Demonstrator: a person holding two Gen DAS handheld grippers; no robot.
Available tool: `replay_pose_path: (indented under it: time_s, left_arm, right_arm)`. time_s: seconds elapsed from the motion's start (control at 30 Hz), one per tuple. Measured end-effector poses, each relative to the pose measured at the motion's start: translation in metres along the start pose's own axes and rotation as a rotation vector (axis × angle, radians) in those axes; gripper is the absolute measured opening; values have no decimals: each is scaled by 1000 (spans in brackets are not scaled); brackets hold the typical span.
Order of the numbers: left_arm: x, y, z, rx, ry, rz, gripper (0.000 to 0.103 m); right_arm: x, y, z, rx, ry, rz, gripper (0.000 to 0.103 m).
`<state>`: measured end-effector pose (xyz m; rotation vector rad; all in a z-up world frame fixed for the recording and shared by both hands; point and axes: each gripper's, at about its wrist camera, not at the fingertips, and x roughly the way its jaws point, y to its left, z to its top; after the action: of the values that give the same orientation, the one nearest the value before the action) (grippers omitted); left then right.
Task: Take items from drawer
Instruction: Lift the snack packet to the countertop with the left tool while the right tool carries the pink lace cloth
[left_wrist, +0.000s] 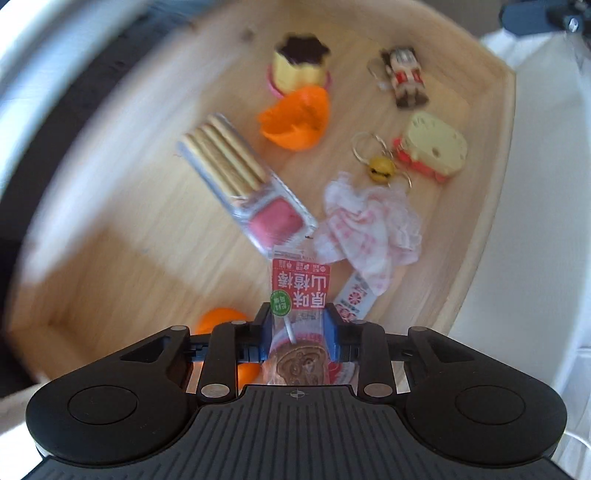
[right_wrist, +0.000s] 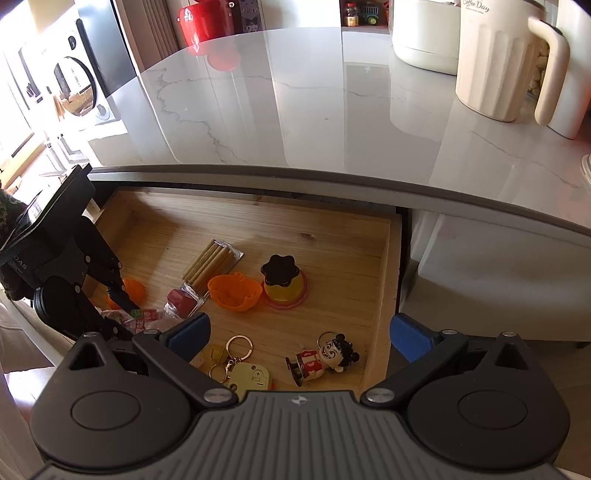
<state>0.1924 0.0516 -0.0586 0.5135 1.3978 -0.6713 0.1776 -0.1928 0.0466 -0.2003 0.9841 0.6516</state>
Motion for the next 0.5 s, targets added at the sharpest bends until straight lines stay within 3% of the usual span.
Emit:
replay_pose_path:
  time_s: [0.1, 0.23, 0.37, 0.5]
  left_arm:
    - [-44, 7, -23, -100, -146, 11, 31]
    - [-91, 12, -56, -234, -339, -35, 31]
    - [-117, 23, -92, -403, -515, -63, 31]
    - [-123, 46, -124, -552, -667, -180, 31]
  right_arm:
    - [4, 9, 10, -29, 41, 59, 103]
    - [25, 42, 31, -178, 132, 123, 103]
    - [71, 81, 44, -245, 350, 228, 81]
    - [118, 118, 41, -307, 482, 205, 74]
